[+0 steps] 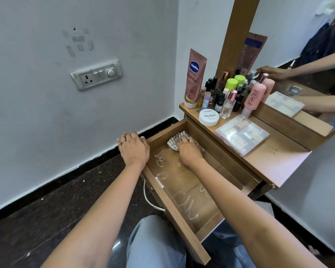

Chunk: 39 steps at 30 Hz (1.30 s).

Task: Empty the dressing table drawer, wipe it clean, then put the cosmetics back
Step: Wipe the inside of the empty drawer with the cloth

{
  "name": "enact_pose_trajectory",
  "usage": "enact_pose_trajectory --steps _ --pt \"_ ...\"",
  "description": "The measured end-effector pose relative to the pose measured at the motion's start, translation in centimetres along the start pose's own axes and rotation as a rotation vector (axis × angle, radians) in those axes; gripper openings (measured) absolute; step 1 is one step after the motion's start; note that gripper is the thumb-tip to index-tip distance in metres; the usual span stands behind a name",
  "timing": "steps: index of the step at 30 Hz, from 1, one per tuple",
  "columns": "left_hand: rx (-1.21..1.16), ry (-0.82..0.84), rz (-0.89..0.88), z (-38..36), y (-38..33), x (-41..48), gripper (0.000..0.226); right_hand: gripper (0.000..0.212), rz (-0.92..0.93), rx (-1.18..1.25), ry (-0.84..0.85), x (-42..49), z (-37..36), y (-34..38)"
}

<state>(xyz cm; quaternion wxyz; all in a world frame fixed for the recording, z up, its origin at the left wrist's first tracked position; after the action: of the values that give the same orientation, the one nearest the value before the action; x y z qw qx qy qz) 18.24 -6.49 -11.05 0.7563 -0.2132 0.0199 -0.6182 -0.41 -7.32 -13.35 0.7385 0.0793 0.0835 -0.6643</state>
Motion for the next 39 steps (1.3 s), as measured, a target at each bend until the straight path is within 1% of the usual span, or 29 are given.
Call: enact_pose_trajectory --steps 4,6,9,11,13,15,18,24,27,29,31,35,37,39 --pt "-0.007 0.003 -0.001 0.0 0.1 0.1 0.037 0.072 0.112 0.026 0.005 -1.5 -0.8 0.5" --pt "-0.017 0.001 0.000 0.0 0.1 0.1 0.036 0.070 0.171 0.026 0.020 -2.8 -1.2 0.1" --pt "-0.027 -0.001 -0.009 0.1 0.1 -0.1 0.036 0.068 0.195 0.017 0.044 -3.9 -1.5 -1.8" --pt "-0.025 0.001 -0.017 0.2 0.1 -0.1 0.037 0.066 0.134 0.029 0.043 -3.8 -1.1 -3.4" --pt "-0.016 0.007 -0.022 0.1 0.1 0.0 0.037 0.064 0.031 0.060 0.049 -2.8 -0.7 -4.7" --pt "-0.009 0.010 -0.019 0.1 0.0 0.0 0.037 0.060 -0.042 0.087 0.059 -1.5 -0.1 -4.7" --pt "-0.007 0.012 -0.010 0.1 0.0 0.0 0.038 0.058 -0.079 0.103 0.059 0.3 0.5 -3.1" --pt "-0.020 0.010 -0.009 0.1 0.1 0.0 0.038 0.068 0.053 0.087 0.045 0.0 -0.8 0.6" --pt "-0.048 -0.004 -0.011 0.1 0.1 0.1 0.038 0.070 0.183 0.095 0.036 -2.5 -2.0 0.8" --pt "-0.063 -0.013 -0.011 0.1 0.1 0.1 0.037 0.068 0.238 0.074 0.035 -4.4 -2.8 0.0" --pt "-0.076 -0.021 -0.012 0.1 0.2 0.1 0.037 0.063 0.215 0.057 0.016 -5.8 -3.0 -1.6" --pt "-0.108 -0.046 -0.020 -0.1 0.3 0.0 0.036 0.058 0.064 -0.005 0.005 -5.7 -1.8 -4.5" --pt "-0.139 -0.066 -0.026 0.0 0.4 0.0 0.035 0.057 -0.005 -0.001 0.032 -4.4 -1.1 -4.6" --pt "-0.188 -0.092 -0.026 0.2 0.4 0.0 0.034 0.055 -0.032 0.023 0.040 -2.6 -0.8 -3.8"
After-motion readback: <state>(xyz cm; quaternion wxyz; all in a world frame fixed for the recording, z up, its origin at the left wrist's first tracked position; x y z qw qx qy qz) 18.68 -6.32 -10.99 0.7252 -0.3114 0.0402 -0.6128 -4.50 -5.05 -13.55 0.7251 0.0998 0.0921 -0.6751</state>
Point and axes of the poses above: each hand's wrist, its own x-axis towards the middle knuckle, its own z-axis out of the back of the hand, y = z × x, the point moved 5 cm from there along x, towards the middle knuckle, and after that the axes turned 5 degrees about -z, right-handed, at the moved point
